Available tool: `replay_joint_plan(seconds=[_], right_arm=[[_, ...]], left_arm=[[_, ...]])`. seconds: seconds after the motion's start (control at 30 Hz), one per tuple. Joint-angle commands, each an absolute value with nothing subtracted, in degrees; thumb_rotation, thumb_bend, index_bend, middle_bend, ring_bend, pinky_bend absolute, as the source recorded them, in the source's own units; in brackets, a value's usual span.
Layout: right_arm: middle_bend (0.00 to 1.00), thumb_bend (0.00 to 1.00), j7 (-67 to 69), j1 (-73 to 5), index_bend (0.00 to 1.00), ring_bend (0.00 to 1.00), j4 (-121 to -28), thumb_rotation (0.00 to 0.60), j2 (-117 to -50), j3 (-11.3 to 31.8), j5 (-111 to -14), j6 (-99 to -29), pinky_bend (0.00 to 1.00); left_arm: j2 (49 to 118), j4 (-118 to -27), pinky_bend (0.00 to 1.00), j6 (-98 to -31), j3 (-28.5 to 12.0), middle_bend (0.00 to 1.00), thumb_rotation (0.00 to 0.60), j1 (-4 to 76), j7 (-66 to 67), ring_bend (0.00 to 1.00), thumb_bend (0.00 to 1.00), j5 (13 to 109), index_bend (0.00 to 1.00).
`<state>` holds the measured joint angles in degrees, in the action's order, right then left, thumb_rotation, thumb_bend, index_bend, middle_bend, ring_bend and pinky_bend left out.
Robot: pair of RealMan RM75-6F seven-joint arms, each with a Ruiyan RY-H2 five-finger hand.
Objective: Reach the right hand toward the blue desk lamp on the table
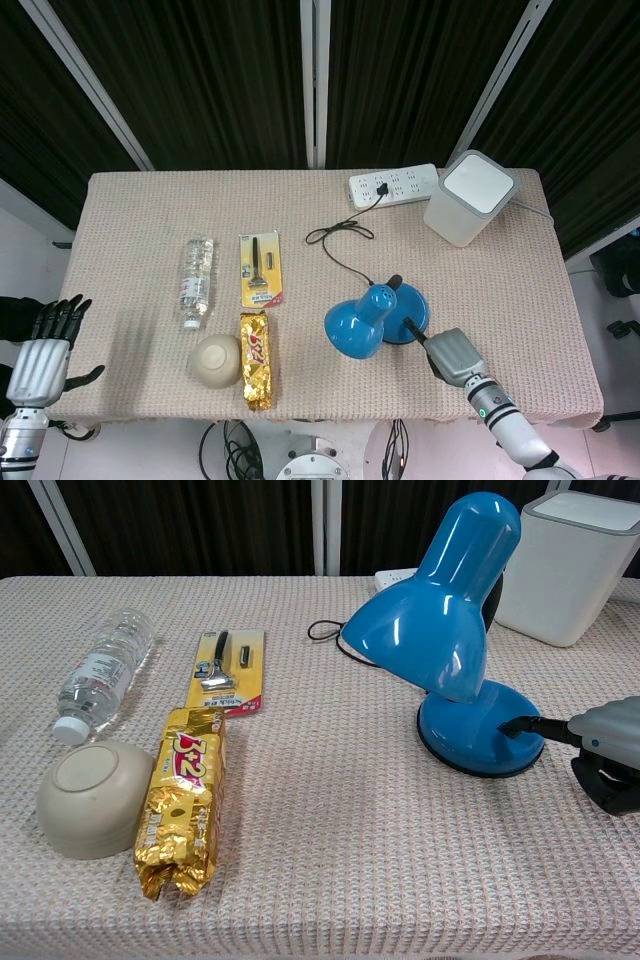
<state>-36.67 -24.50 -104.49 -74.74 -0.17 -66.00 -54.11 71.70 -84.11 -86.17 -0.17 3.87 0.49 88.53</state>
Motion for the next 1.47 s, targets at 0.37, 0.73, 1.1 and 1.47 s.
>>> replay_joint_plan(seconds=[0.37, 0.73, 1.1, 1.47], right_arm=[[0.86, 0.85, -36.13, -25.29, 0.00, 0.82, -103.95, 0.600, -74.44, -2.23, -64.04, -54.75, 0.69], [0.86, 0.85, -33.63, -24.97, 0.00, 0.81, -103.56, 0.600, -74.77, -2.70, -65.80, -57.64, 0.69], [0.62, 0.59, -20.70, -16.81, 0.00, 0.67, -103.26, 0.600, -68.84, -2.19, -81.82, -76.37, 0.66], [0.00, 0.00, -9.06, -7.70, 0.00, 0.00, -92.51, 0.600, -68.71, -0.45, -79.57, -87.01, 0.00]], left_arm=[[71.73, -83.90, 0.00, -86.28, -0.09, 0.00, 0.600, 3.78, 0.17, 0.00, 0.07, 88.61, 0.00], [71.65, -84.09, 0.00, -86.18, -0.19, 0.00, 0.600, 3.84, 0.34, 0.00, 0.07, 88.47, 0.00], [71.48, -84.41, 0.00, -86.44, -0.25, 0.00, 0.600, 3.82, 0.39, 0.00, 0.07, 88.62, 0.00], [71.45, -84.88, 0.00, -85.76, -0.17, 0.00, 0.600, 4.28, 1.26, 0.00, 0.07, 88.80, 0.00]])
